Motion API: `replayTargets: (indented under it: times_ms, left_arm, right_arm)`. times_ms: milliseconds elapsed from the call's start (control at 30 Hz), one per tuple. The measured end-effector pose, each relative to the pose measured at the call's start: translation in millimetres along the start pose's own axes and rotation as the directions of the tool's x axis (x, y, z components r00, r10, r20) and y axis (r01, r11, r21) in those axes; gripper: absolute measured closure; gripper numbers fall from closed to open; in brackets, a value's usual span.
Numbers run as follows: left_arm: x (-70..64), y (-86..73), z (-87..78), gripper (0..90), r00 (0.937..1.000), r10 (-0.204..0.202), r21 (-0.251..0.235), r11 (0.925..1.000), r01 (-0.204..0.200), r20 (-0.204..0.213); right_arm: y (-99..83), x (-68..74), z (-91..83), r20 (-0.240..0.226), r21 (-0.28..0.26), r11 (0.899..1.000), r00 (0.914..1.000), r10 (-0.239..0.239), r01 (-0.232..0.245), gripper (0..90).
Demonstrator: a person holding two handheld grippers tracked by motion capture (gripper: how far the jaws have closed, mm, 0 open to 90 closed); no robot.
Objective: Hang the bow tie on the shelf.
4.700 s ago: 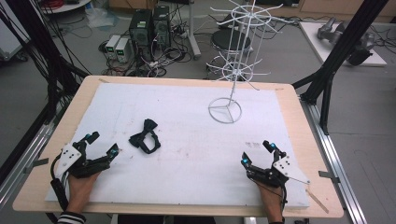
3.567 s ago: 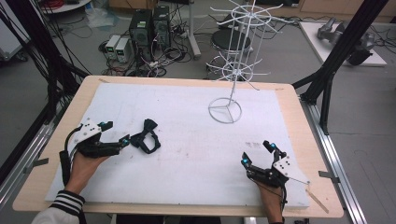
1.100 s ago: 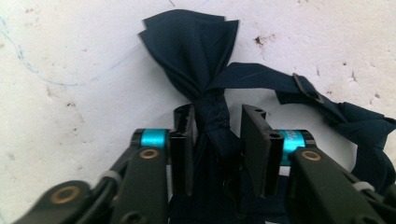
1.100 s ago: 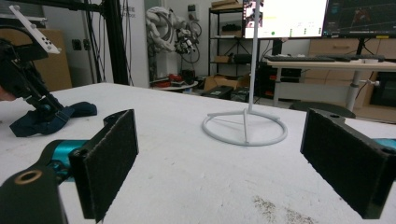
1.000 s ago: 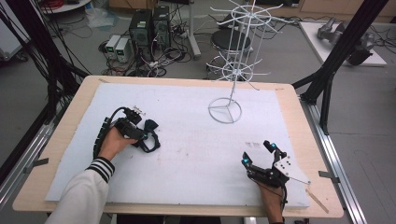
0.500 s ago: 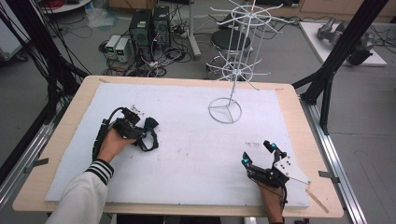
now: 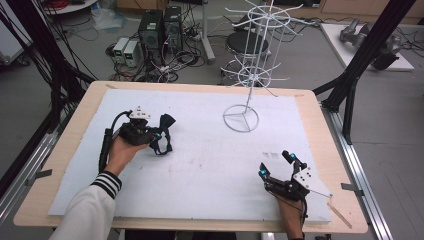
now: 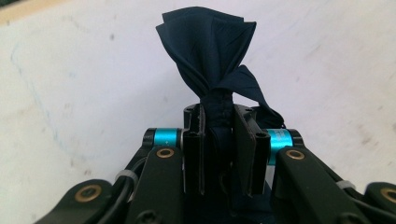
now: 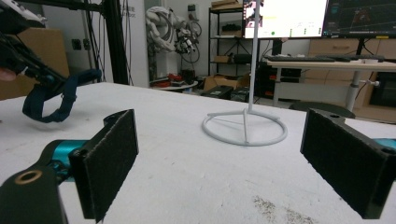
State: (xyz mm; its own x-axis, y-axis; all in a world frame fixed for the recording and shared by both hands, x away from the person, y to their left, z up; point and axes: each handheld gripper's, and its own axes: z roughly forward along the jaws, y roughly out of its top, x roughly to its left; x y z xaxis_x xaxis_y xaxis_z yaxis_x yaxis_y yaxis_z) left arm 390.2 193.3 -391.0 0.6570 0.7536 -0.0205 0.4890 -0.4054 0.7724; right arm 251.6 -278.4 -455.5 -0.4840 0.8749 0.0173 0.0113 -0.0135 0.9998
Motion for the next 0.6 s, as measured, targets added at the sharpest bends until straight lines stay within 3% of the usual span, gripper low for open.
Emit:
replayTargets:
  times_ms: [167, 333, 600]
  left_arm:
    - [-9.0, 11.1, -3.7, 74.2, 0.9996, 0.012, -0.088, 0.9961, -0.009, 0.024]
    - [-16.6, 24.6, -6.8, 74.2, 0.9989, 0.026, -0.145, 0.9892, -0.020, 0.038]
    - [-26.3, 43.5, -7.5, 74.3, 0.9979, 0.048, -0.203, 0.9784, -0.038, 0.043]
  right_arm:
    - [0.1, -0.2, 0.0, 0.001, -0.001, 1.000, 1.0000, -0.001, 0.001, 10.2]
    - [0.0, 0.0, 0.0, 0.001, 0.001, 1.000, 1.0000, 0.000, 0.000, 10.2]
    - [0.0, -0.1, 0.0, 0.000, 0.000, 1.000, 1.0000, 0.001, -0.001, 10.2]
